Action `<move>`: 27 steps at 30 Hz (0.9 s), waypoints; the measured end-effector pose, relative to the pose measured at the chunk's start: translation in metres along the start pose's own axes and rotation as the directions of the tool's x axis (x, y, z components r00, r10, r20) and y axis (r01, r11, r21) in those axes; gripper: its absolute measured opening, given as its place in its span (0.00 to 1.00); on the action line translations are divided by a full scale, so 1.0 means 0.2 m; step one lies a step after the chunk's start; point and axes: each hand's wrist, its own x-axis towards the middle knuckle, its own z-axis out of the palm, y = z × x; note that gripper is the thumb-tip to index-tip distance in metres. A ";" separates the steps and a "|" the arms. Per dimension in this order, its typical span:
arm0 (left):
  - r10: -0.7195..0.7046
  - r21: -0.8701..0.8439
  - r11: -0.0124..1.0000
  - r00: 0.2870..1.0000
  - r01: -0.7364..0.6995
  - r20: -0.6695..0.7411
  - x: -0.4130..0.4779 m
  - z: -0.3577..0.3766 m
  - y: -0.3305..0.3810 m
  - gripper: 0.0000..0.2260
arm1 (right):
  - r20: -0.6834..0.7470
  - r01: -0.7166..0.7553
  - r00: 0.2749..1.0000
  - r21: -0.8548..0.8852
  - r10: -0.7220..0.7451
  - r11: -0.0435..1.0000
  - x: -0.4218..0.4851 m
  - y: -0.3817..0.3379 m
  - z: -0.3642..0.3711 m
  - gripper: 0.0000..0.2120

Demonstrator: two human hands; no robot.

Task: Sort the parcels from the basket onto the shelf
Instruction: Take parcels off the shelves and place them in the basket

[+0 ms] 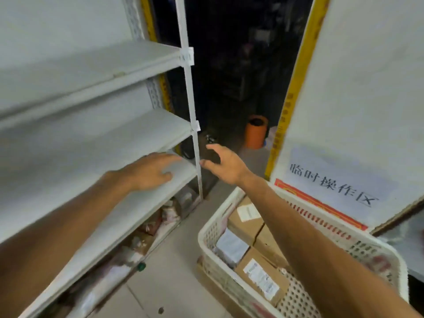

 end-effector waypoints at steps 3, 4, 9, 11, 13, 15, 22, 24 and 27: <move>-0.119 -0.053 0.992 0.981 0.112 -0.156 -0.23 -0.29 -0.23 0.23 | 0.059 0.148 0.987 0.022 -0.149 0.989 0.15 -0.40 0.01 0.31; -0.158 -0.079 0.986 0.966 0.145 -0.206 -0.31 -0.38 -0.30 0.23 | 0.072 0.187 0.979 0.040 -0.189 0.982 0.19 -0.52 0.02 0.31; -0.271 -0.056 0.960 0.852 0.276 -0.449 -0.81 -0.77 -0.64 0.22 | 0.088 0.420 0.902 0.054 -0.424 0.906 0.33 -1.17 0.16 0.30; -0.313 -0.035 0.940 0.816 0.340 -0.487 -1.02 -0.88 -0.77 0.23 | 0.085 0.502 0.858 0.063 -0.506 0.862 0.36 -1.43 0.27 0.30; -0.363 -0.026 0.913 0.782 0.407 -0.506 -1.22 -0.96 -0.89 0.23 | 0.123 0.571 0.809 0.069 -0.575 0.818 0.38 -1.69 0.39 0.30; -0.430 -0.024 0.874 0.749 0.485 -0.505 -1.41 -1.01 -1.00 0.22 | 0.188 0.619 0.761 0.073 -0.620 0.782 0.38 -1.92 0.53 0.30; -0.554 -0.098 0.770 0.584 0.630 -0.593 -2.12 -1.01 -1.26 0.19 | 0.268 0.727 0.622 0.150 -0.735 0.670 0.34 -2.51 1.00 0.29; -0.615 -0.136 0.722 0.539 0.679 -0.575 -2.28 -0.99 -1.33 0.19 | 0.285 0.733 0.604 0.168 -0.744 0.659 0.33 -2.63 1.13 0.29; -0.700 -0.189 0.644 0.472 0.741 -0.535 -2.46 -0.95 -1.43 0.21 | 0.330 0.758 0.560 0.166 -0.760 0.630 0.34 -2.80 1.31 0.29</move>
